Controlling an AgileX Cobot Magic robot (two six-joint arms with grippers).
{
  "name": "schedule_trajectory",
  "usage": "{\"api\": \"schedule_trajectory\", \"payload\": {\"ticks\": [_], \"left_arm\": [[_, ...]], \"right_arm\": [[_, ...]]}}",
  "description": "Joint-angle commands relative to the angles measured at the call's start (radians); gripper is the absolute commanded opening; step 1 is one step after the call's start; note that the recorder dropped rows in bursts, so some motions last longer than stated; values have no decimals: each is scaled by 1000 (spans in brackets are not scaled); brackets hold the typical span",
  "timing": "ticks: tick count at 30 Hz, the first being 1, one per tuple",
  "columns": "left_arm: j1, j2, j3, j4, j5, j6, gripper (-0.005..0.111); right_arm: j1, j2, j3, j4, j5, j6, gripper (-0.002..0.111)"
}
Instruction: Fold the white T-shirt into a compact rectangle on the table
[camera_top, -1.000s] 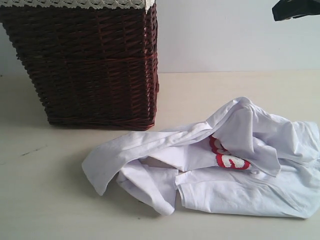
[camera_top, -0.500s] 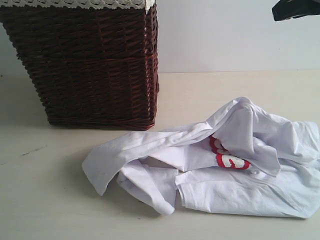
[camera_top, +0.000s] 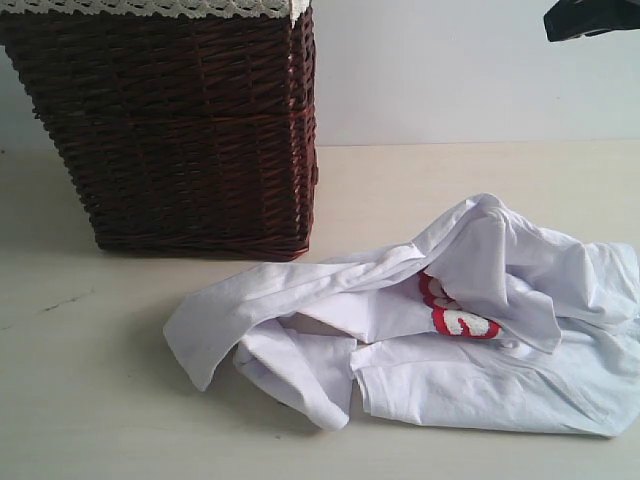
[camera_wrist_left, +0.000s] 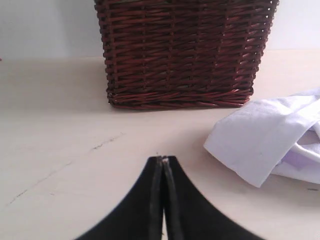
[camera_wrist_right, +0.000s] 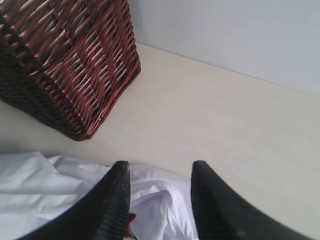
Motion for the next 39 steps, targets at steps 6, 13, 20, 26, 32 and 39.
{"api": "schedule_trajectory", "payload": {"ticks": [6, 13, 20, 26, 32, 39], "left_arm": [[4, -6, -1, -7, 11, -17, 0], [4, -6, -1, -7, 11, -15, 0], [4, -6, -1, -7, 11, -15, 0], [4, -6, -1, -7, 11, -15, 0], [4, -6, -1, -7, 11, -15, 0], [4, -6, -1, -7, 11, -15, 0]], "right_arm": [[-1, -7, 6, 8, -10, -9, 39], [-1, -7, 6, 8, -10, -9, 39], [-1, -7, 6, 8, -92, -16, 39], [-1, -7, 6, 14, -126, -14, 39], [-1, -7, 6, 19, 23, 9, 39], [-1, 91, 36, -47, 261, 56, 38]]}}
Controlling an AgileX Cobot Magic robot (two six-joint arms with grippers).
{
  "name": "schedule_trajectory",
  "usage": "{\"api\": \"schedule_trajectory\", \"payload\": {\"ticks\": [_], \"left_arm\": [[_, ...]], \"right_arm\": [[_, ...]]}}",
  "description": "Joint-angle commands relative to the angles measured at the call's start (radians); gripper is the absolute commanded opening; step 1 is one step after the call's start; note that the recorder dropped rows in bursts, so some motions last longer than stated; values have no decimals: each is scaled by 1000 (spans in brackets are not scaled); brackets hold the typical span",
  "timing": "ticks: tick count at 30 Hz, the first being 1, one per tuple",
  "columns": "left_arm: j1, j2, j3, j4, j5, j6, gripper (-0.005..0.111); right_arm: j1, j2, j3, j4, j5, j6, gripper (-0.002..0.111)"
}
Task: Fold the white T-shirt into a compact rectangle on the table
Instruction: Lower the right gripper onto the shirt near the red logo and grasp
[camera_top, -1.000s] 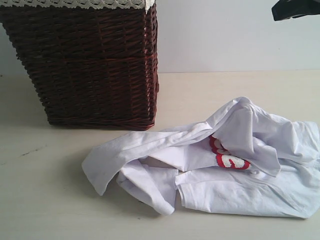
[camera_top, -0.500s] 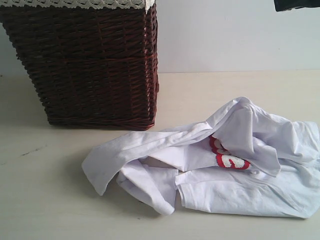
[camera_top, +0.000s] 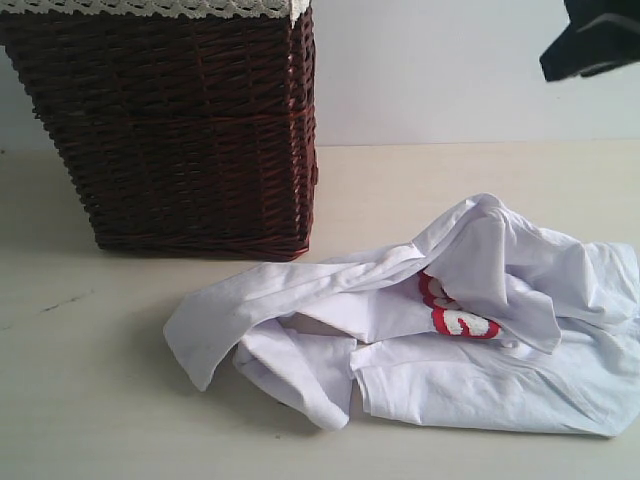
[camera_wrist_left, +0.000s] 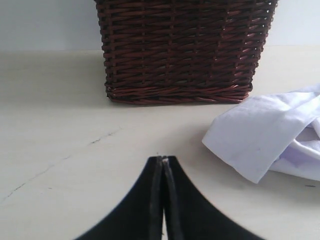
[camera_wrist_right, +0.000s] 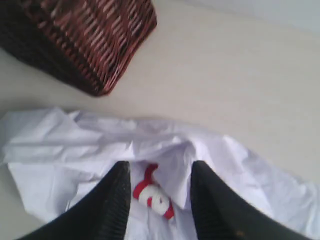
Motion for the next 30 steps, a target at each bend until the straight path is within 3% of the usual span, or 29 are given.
{"api": "schedule_trajectory", "payload": {"ticks": [1, 7, 14, 21, 23, 26, 28, 30], "left_arm": [[4, -6, -1, -7, -3, -4, 0], [4, -6, -1, -7, -3, -4, 0], [4, -6, -1, -7, -3, -4, 0], [4, -6, -1, -7, -3, -4, 0], [4, -6, -1, -7, -3, -4, 0], [4, -6, -1, -7, -3, -4, 0], [4, -6, -1, -7, -3, -4, 0], [4, -6, -1, -7, -3, -4, 0]], "right_arm": [[-1, 86, 47, -29, 115, -22, 38], [-1, 211, 167, -107, 32, -34, 45], [-1, 280, 174, -310, -244, -45, 54], [-1, 358, 174, -219, -287, -152, 58], [1, 391, 174, -219, -271, -167, 54], [18, 421, 174, -298, -271, -178, 39], [33, 425, 174, -339, -282, -175, 25], [47, 418, 174, -378, -301, -161, 4]]}}
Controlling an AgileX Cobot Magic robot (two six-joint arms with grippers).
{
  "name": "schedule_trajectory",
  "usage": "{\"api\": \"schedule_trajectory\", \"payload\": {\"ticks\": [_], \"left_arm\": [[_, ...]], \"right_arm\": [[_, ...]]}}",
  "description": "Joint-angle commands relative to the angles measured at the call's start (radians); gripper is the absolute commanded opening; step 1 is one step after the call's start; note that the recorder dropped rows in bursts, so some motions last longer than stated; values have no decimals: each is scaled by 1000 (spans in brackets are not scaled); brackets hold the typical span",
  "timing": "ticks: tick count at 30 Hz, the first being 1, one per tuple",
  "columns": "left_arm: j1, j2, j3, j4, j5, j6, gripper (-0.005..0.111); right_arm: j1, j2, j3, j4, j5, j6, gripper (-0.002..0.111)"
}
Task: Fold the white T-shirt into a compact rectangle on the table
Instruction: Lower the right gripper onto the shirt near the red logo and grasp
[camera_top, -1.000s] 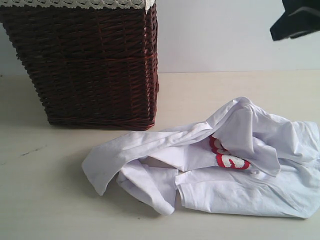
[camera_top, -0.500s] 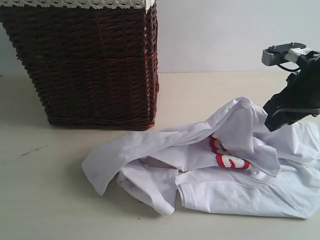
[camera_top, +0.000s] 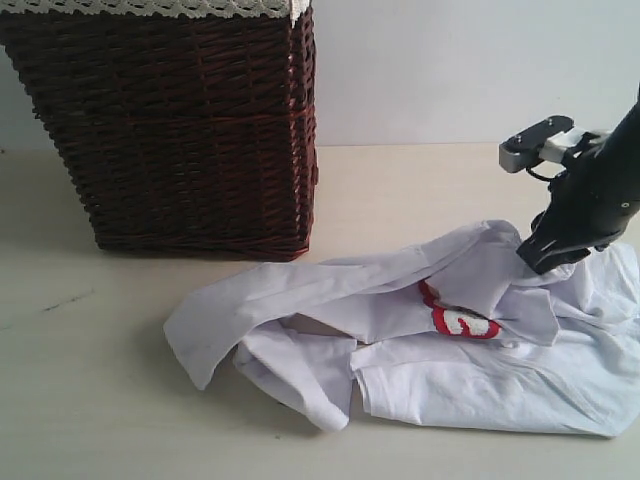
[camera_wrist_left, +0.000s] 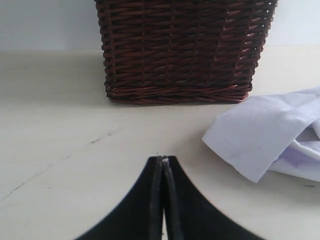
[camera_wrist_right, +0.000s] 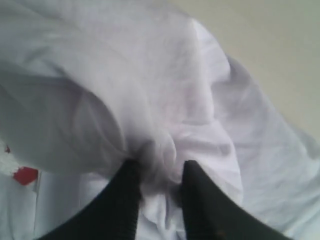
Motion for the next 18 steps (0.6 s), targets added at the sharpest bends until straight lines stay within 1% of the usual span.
{"api": "schedule_trajectory", "payload": {"ticks": [1, 5, 7, 8, 10, 11, 12, 14, 15, 16, 18], "left_arm": [[4, -6, -1, -5, -3, -4, 0], [4, -6, -1, -5, -3, -4, 0], [4, -6, -1, -5, -3, -4, 0], [4, -6, -1, -5, -3, -4, 0], [4, -6, -1, -5, -3, -4, 0], [4, -6, -1, -5, -3, -4, 0], [4, -6, -1, -5, -3, -4, 0], [4, -6, -1, -5, -3, -4, 0], [4, -6, -1, -5, -3, -4, 0], [4, -6, -1, -5, -3, -4, 0], [4, -6, -1, -5, -3, -4, 0]], "right_arm": [[37, -18, -6, -88, -44, 0, 0], [77, -80, -77, -117, -111, -2, 0], [77, -88, -118, -143, -199, 37, 0], [74, -78, -132, -163, -308, 97, 0], [74, -34, -134, -194, -444, 136, 0], [74, -2, -134, -194, -484, 137, 3], [74, 33, -134, -194, -496, 141, 11], [74, 84, -136, -237, -495, 146, 36], [74, 91, -136, -253, -495, 172, 46], [74, 88, -136, -277, -493, 194, 50], [74, 63, -136, -298, -487, 240, 51]]}}
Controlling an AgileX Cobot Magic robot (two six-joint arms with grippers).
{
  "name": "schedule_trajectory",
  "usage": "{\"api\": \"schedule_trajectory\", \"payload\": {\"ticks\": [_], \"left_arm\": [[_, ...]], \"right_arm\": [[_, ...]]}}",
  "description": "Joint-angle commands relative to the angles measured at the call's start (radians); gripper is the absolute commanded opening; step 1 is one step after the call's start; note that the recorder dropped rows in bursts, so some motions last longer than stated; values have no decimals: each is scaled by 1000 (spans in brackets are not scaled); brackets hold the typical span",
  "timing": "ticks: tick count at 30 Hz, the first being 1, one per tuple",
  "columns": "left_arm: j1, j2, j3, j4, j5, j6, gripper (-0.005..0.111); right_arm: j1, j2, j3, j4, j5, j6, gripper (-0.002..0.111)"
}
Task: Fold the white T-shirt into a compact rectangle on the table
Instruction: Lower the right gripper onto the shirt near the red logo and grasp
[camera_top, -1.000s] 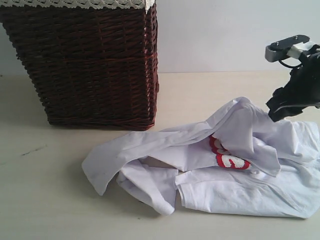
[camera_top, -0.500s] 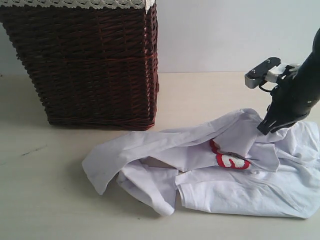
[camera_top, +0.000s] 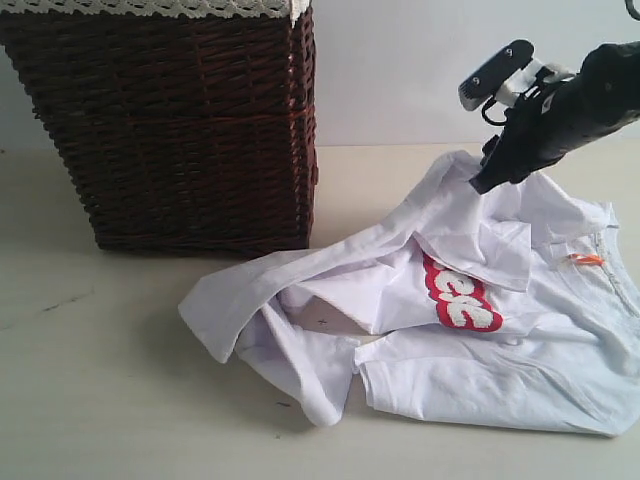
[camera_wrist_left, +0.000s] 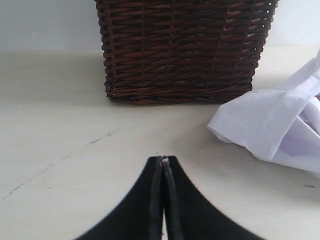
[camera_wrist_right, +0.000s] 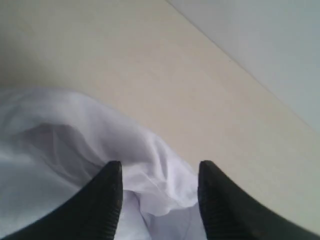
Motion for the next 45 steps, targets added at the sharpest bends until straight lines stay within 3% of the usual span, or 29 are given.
{"api": "schedule_trajectory", "payload": {"ticks": [1, 8, 15, 28, 34, 45], "left_arm": [[4, -6, -1, -3, -3, -4, 0], [4, -6, -1, -3, -3, -4, 0], [4, -6, -1, -3, -3, -4, 0], [4, -6, -1, -3, -3, -4, 0], [4, -6, -1, -3, -3, -4, 0], [4, -6, -1, -3, -3, -4, 0]], "right_arm": [[-1, -50, -4, -44, -15, 85, 51], [13, -193, -4, 35, 189, 100, 51], [19, -149, 41, 201, 583, -130, 46], [19, -39, 131, 119, 324, -145, 45], [21, 17, 130, 118, 350, -244, 45], [42, 85, 128, -25, 257, -185, 41]]}}
